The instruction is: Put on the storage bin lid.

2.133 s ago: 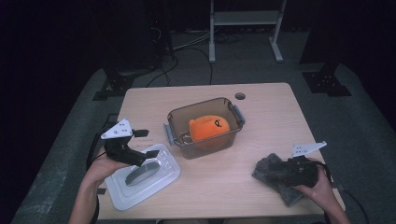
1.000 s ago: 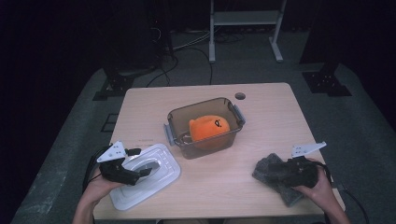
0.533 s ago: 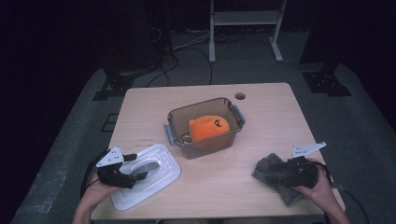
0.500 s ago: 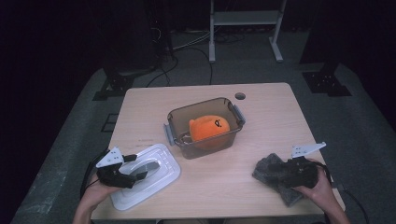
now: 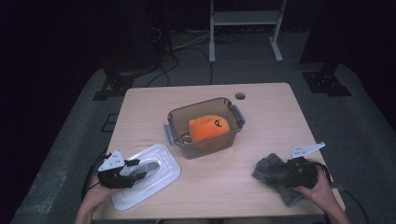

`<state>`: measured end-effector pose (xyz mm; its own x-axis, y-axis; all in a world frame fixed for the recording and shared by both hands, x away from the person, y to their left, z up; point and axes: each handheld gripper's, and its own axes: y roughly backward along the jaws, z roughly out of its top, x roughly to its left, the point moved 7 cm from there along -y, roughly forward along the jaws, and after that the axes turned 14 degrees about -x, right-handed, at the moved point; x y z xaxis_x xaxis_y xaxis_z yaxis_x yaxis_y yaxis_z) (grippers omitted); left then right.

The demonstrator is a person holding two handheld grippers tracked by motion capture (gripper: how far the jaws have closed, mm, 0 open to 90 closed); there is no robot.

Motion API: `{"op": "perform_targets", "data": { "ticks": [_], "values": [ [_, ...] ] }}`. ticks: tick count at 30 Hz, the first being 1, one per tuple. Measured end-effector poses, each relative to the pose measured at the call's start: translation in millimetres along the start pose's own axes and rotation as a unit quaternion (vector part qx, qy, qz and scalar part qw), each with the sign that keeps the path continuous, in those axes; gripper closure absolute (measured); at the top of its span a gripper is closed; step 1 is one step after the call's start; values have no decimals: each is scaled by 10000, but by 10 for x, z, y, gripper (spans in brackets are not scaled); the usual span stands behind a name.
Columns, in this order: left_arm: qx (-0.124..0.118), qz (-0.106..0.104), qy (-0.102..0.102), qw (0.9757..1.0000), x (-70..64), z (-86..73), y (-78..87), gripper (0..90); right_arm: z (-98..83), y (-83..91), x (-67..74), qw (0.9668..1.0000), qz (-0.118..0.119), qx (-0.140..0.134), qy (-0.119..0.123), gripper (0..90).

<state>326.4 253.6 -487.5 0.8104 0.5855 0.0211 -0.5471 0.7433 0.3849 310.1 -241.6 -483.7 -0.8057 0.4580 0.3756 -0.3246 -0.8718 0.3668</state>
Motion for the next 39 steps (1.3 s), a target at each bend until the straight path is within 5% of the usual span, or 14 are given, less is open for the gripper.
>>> {"op": "perform_targets", "data": {
  "ticks": [24,39],
  "values": [
    [138,-78,-172,9997,-20,-77,-61,650,-6,2,9,10000,12,23,15,350],
    [228,-126,-93,9996,-25,-66,-41,662,-15,-4,5,10000,11,58,21,350]
  ]
}}
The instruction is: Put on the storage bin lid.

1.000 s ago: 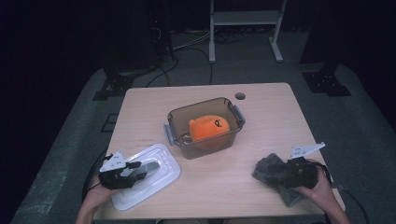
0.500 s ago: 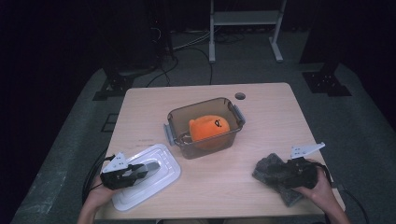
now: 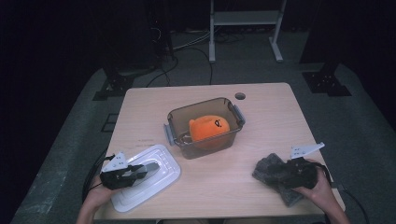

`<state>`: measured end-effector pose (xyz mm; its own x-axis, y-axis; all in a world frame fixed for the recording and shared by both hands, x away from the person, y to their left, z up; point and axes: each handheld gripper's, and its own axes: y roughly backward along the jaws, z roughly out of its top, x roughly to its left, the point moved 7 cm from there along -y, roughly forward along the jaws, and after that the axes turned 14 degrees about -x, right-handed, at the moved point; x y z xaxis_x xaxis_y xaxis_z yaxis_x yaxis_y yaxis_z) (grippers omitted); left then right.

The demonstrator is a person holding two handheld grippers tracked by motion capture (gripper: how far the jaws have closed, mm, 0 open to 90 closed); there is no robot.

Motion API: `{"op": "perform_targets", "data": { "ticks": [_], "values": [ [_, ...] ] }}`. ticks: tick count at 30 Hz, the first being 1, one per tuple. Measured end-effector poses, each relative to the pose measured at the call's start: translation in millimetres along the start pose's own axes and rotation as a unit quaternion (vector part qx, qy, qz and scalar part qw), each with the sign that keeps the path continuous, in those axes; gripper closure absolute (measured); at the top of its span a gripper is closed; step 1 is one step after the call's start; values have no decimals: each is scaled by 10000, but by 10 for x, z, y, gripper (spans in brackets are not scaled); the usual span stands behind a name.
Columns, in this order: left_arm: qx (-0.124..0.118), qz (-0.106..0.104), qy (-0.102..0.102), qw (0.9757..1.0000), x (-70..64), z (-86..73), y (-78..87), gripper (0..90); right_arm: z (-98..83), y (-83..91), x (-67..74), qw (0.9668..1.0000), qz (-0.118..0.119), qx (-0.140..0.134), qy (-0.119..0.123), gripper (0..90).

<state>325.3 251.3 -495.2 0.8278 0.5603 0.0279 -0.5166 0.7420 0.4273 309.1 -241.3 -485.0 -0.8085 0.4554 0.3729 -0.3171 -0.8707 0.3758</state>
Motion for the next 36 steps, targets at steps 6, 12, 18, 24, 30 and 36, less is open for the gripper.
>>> {"op": "perform_targets", "data": {
  "ticks": [6,12,18,24,30,36],
  "values": [
    [-38,-36,18,10000,-11,26,48,662,2,3,-2,10000,-12,-10,-4,350],
    [-45,-62,51,10000,-27,88,90,663,2,4,-2,10000,-11,-4,-1,350],
    [-8,-42,4,10000,-47,147,144,663,5,15,-4,10000,-22,-16,-5,350],
    [-8,-61,-13,10000,-79,216,244,664,5,10,-2,10000,-23,-9,2,350],
    [-60,-78,-79,9999,-103,325,361,663,7,11,-2,10000,-23,-12,0,350],
    [-34,-81,-154,9998,-121,404,449,664,7,12,-4,10000,-27,-13,0,350]
  ]
}}
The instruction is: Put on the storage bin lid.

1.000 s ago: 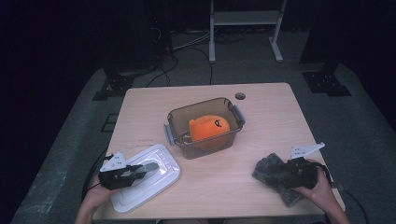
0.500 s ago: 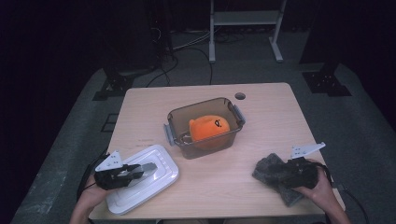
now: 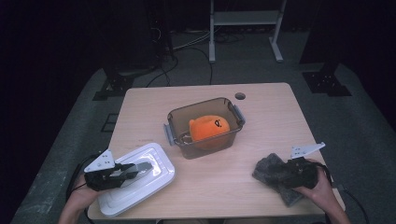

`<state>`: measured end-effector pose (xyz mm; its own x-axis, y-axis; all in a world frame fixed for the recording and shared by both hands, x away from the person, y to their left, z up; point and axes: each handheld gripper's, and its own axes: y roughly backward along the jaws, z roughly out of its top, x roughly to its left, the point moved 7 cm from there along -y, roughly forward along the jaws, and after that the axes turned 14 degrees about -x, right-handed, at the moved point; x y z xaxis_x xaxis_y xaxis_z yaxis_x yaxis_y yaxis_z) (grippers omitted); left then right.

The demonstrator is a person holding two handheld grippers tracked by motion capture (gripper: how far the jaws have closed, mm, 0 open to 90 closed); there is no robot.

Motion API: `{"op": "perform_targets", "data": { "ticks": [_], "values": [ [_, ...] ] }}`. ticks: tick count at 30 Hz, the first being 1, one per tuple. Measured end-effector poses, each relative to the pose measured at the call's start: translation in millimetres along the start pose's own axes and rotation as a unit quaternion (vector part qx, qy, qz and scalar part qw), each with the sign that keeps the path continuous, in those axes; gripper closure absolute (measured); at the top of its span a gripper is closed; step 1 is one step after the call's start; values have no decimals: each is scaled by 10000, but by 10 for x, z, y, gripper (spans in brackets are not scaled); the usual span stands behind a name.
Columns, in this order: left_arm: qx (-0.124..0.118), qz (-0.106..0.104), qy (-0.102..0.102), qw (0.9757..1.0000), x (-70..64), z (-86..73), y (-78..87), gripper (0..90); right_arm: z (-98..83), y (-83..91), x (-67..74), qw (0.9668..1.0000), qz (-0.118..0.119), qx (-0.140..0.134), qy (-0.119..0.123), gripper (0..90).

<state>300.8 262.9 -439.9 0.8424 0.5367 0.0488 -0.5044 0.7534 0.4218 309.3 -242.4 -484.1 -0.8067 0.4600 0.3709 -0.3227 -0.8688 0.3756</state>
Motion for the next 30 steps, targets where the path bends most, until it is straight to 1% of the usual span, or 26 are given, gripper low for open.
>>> {"op": "perform_targets", "data": {
  "ticks": [3,4,7,9,11,12,15,17,19,20,22,23,24,28,30],
  "values": [
    [-78,-21,21,10000,0,50,65,664,-1,1,-2,10000,-3,2,-1,350],
    [-106,-12,26,9999,0,85,110,664,-2,2,-3,10000,-5,3,1,350],
    [-137,-21,14,9999,-3,120,146,664,-2,3,-4,10000,-9,3,-3,350],
    [-161,-8,-18,9999,-6,174,200,663,-2,2,-4,10000,-12,2,-3,350],
    [-176,-17,-38,9998,-10,193,216,663,-2,3,-5,10000,-12,0,0,350],
    [-215,-5,-80,9997,-14,235,250,663,-3,4,-6,10000,-19,3,-4,350],
    [-235,18,-122,9996,-15,277,279,663,-5,6,-9,10000,-26,9,-13,350],
    [-303,27,-132,9994,-12,350,312,663,-8,2,-10,10000,-30,24,-26,350],
    [-342,18,-131,9993,-9,377,319,664,-9,0,-12,10000,-33,28,-18,350],
    [-352,5,-145,9993,4,424,325,664,-10,-1,-12,10000,-32,30,-18,350],
    [-363,17,-178,9992,20,469,326,663,-10,-2,-13,10000,-32,31,-19,350],
    [-363,17,-178,9992,20,469,326,663,-10,-2,-13,10000,-33,30,-18,350],
    [-409,11,-205,9990,31,539,323,663,-10,-1,-12,10000,-33,32,-19,350],
    [-523,-32,-291,9982,41,685,312,664,-13,1,-14,10000,-32,37,-28,350],
    [-548,2,-333,9979,60,752,294,663,-13,-1,-15,10000,-25,35,-29,350]
  ]
}}
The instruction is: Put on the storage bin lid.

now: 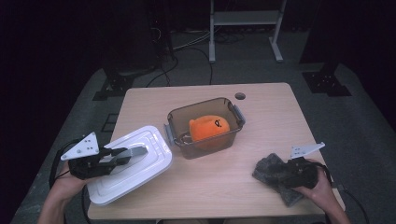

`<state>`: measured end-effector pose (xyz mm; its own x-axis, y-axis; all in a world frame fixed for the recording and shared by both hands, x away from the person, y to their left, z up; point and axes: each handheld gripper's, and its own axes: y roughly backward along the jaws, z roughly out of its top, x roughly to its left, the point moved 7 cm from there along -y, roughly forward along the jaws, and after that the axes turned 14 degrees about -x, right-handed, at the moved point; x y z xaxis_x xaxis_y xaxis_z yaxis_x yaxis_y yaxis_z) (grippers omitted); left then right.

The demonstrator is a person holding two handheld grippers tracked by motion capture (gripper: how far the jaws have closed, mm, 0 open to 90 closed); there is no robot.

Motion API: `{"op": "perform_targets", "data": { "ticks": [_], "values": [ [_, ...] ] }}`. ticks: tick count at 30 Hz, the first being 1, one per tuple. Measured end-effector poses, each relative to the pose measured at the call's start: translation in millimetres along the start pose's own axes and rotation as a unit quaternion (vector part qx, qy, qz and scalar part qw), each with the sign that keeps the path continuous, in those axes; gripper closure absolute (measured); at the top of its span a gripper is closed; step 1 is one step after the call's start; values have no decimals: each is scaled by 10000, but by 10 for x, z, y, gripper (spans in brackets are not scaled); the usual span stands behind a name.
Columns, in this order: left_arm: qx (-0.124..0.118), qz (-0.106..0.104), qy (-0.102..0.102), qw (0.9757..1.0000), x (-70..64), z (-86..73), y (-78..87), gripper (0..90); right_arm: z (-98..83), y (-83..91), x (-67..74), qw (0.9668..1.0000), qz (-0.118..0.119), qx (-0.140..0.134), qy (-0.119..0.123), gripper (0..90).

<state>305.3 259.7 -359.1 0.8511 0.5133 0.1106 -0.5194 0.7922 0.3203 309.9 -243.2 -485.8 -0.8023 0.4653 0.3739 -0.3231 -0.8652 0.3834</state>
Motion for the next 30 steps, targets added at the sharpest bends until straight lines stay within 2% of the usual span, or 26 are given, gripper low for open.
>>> {"op": "perform_targets", "data": {
  "ticks": [5,7,9,11,18,22,23,27,30],
  "values": [
    [-73,-60,-52,9999,31,118,-69,663,-1,-2,4,10000,4,7,3,350],
    [-108,-132,-106,9998,40,230,-162,663,0,-2,2,10000,6,6,4,350],
    [-98,-155,-135,9997,46,255,-184,663,0,-2,2,10000,8,4,2,350],
    [-151,-242,-163,9995,61,360,-296,663,2,-1,1,10000,8,2,3,350],
    [-261,-384,-208,9987,92,550,-525,663,-1,3,0,10000,17,2,8,350],
    [-240,-447,-263,9984,107,627,-634,663,2,2,1,10000,25,2,12,350],
    [-234,-504,-285,9980,109,666,-711,664,2,1,1,10000,30,8,13,350],
    [-191,-566,-330,9977,112,713,-818,663,7,-4,11,10000,40,-1,16,350],
    [-160,-661,-357,9970,120,775,-964,664,14,-5,14,10000,49,-8,38,350]
  ]
}}
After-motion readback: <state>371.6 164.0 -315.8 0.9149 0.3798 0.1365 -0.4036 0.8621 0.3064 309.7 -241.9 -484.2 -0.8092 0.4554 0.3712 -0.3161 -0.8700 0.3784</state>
